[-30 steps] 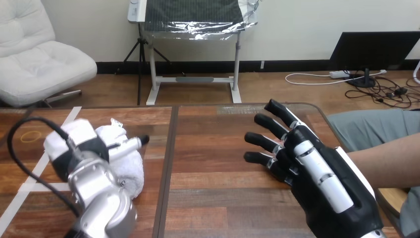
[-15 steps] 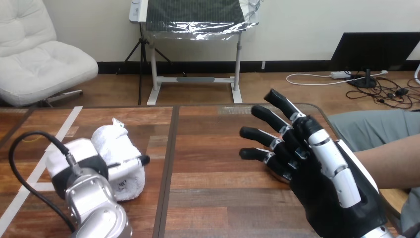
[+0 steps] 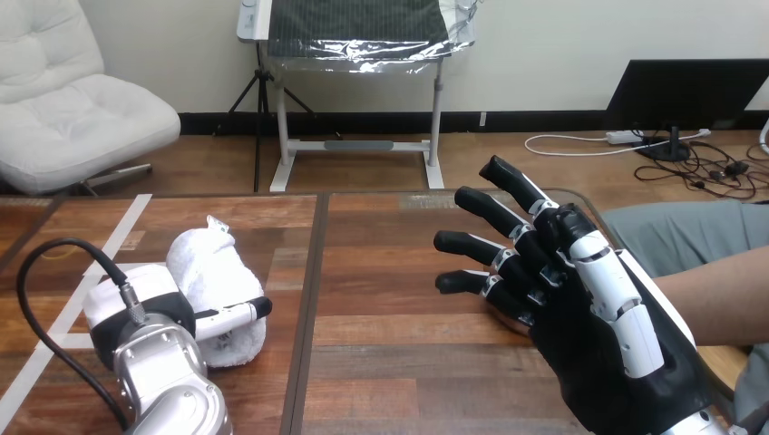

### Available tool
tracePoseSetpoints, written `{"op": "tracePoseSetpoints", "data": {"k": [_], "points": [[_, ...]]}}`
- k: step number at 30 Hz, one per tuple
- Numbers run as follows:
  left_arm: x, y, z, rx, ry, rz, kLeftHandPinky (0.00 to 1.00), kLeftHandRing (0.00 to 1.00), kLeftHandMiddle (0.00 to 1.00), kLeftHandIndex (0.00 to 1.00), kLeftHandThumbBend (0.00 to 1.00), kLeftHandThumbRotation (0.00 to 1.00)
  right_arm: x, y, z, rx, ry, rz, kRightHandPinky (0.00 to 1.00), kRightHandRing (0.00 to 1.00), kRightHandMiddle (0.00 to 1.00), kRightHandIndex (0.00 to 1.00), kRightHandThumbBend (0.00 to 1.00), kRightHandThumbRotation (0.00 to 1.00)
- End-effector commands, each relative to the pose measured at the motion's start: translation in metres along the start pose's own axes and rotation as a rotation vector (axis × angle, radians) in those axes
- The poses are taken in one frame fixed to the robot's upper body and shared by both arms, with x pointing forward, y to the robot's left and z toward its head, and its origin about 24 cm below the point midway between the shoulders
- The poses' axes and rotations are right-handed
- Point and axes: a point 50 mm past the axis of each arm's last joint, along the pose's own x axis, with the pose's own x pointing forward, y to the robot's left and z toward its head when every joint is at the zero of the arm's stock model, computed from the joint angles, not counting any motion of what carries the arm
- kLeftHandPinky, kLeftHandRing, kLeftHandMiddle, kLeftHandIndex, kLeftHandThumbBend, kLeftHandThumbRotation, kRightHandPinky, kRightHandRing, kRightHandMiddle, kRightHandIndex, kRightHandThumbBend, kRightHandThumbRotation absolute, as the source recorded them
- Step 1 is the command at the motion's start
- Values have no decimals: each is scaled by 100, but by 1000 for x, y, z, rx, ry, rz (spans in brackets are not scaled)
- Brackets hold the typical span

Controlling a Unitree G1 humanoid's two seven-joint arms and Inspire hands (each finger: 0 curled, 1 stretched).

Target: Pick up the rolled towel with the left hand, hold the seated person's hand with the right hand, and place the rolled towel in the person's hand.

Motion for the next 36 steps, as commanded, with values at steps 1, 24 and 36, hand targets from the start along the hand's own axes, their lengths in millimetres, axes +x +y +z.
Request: {"op": "tracePoseSetpoints", "data": {"k": [1,24,36], "points": [[-4,8,5,19,-41,59,32,43,55,78,83,100,6,2,17,-58,-63,47,64,79,91,96,41,78],[-11,-4,-4,-174,-102,136,24,33,46,69,70,80,4,-1,15,-68,-50,44,60,77,90,96,30,73],[-9,-6,-5,-276,-118,227,24,33,43,61,66,47,4,-1,13,-54,-40,34,61,78,89,95,28,68]]}}
